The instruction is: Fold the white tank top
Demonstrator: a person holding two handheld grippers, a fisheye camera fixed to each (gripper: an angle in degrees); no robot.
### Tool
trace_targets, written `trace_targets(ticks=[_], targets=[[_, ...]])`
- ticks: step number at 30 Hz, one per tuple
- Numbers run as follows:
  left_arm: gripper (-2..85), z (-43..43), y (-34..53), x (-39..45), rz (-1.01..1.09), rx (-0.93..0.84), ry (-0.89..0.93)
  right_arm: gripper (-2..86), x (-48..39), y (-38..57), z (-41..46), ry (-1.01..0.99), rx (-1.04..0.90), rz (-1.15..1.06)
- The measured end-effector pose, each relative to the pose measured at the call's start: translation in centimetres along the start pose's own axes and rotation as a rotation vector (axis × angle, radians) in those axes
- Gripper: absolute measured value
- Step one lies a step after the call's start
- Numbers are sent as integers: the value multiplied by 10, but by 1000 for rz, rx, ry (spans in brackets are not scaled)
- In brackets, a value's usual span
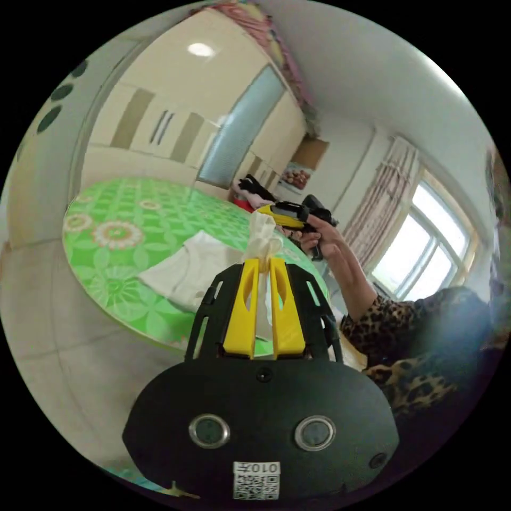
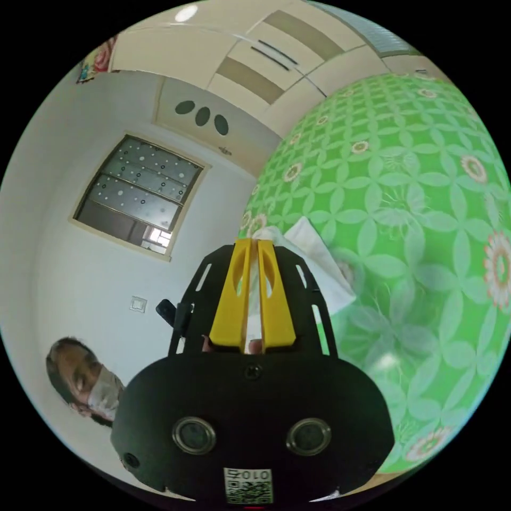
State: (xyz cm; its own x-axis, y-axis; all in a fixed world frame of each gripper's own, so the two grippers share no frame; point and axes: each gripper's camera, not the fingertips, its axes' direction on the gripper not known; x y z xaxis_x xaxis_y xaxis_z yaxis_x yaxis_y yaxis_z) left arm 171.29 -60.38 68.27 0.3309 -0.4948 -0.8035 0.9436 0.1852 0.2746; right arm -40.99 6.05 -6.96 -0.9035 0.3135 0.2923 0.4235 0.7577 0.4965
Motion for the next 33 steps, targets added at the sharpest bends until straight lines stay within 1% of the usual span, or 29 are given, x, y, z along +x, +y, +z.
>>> trace_targets(ticks=[2,4,6,7,8,10,13,14,16,18,20,21,23,25,27,28,29,31,33], targets=[[46,2,-1,-77,-200,-6,40,68,4,-34,40,69,-93,32],[47,9,3,-129,-319,-28,122,80,9,-56,89,186,-277,69],[46,14,9,-165,-405,-61,146,81,6,-55,103,246,-322,43],[46,14,14,-180,-429,-56,154,79,5,-50,101,282,-303,28],[46,13,16,-189,-436,-37,202,78,5,-47,99,299,-289,23],[45,10,18,-199,-457,-29,199,75,9,-35,83,342,-238,-11],[44,9,18,-212,-491,-38,210,69,18,-17,65,433,-205,5],[44,5,21,-218,-516,-21,218,68,19,-13,62,433,-198,-5],[43,-2,27,-229,-555,6,225,63,24,2,52,352,-190,-85],[43,-5,32,-239,-598,-1,214,63,36,5,46,330,-170,-64],[42,-6,34,-248,-618,7,220,85,47,3,49,319,-167,-61],[42,-6,34,-250,-625,1,222,97,56,2,58,276,-202,-40],[42,-6,30,-253,-621,-6,211,95,65,2,81,207,-278,-38],[41,-3,28,-256,-622,-32,213,70,65,8,96,225,-287,-67],[41,-4,26,-262,-612,-41,216,64,60,18,95,255,-296,-107],[40,-8,24,-266,-618,-49,187,62,58,27,89,267,-305,-121],[39,-13,23,-270,-620,-41,170,61,58,33,85,253,-306,-121],[37,-10,17,-274,-604,-55,209,60,63,58,68,148,-299,-94],[35,6,9,-275,-576,-137,239,60,65,79,65,177,-307,-73]])
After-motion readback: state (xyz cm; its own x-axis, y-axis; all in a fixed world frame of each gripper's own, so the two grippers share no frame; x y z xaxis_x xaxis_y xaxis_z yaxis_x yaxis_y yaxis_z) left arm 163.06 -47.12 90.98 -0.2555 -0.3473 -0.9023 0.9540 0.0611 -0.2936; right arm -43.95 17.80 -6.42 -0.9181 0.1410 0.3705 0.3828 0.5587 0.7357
